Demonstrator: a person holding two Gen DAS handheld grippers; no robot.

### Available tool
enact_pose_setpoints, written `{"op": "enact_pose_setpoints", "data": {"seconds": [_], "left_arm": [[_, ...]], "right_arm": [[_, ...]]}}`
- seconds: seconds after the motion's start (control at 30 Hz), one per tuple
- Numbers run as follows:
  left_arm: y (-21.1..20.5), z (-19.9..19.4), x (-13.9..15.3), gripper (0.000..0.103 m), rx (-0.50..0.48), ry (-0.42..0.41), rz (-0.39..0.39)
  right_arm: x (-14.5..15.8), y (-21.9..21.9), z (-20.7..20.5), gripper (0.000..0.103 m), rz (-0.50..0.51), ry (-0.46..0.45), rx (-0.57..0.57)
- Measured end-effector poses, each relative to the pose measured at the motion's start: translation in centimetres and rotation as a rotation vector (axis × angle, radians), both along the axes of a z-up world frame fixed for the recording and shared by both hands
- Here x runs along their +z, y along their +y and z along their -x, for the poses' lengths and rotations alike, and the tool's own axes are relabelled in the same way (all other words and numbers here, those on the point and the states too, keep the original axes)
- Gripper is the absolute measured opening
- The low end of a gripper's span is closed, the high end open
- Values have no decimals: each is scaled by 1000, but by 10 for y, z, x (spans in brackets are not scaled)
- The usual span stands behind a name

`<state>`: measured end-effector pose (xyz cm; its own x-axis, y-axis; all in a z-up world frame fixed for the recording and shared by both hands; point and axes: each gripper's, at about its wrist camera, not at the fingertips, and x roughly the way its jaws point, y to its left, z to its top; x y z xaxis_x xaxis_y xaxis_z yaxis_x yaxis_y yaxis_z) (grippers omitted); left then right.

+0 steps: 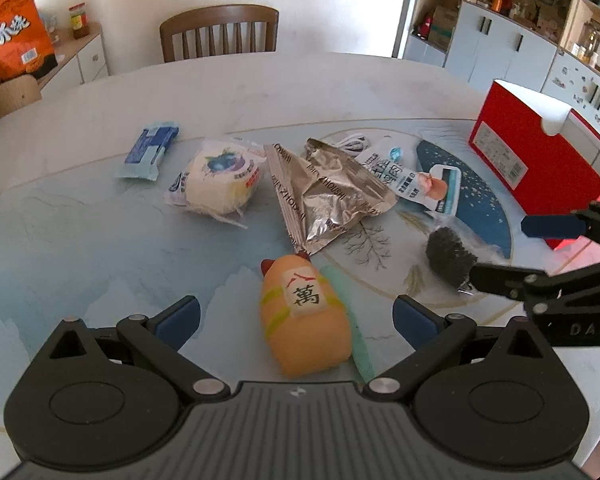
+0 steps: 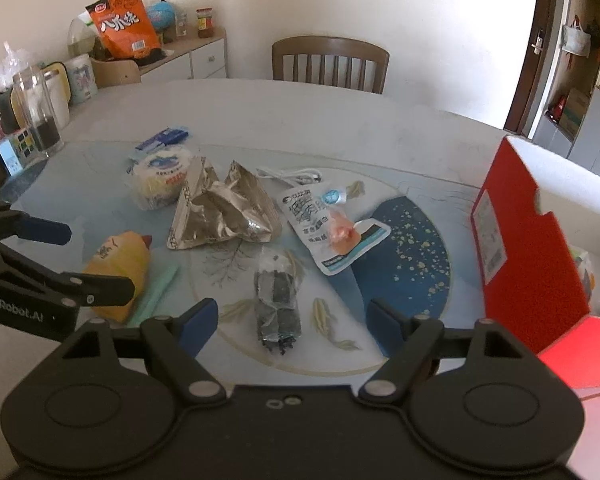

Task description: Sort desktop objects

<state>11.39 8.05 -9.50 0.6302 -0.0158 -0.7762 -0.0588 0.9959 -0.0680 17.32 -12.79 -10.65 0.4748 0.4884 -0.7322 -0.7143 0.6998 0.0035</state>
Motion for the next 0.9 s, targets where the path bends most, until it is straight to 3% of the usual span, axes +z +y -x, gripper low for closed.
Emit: {"op": "enact_pose_setpoints", "data": {"seconds": [0.57, 0.73, 0.9], "left_arm": [[3, -3, -18, 101, 23, -10, 22], [3, -3, -18, 96, 24, -20, 22], [1, -4, -19, 81, 12, -18, 17]], "right_arm": [[-29, 16, -14, 65, 35, 38, 7], [-31, 17, -16, 61, 39, 47, 9], [-33, 19, -17, 56, 44, 53, 9]]}}
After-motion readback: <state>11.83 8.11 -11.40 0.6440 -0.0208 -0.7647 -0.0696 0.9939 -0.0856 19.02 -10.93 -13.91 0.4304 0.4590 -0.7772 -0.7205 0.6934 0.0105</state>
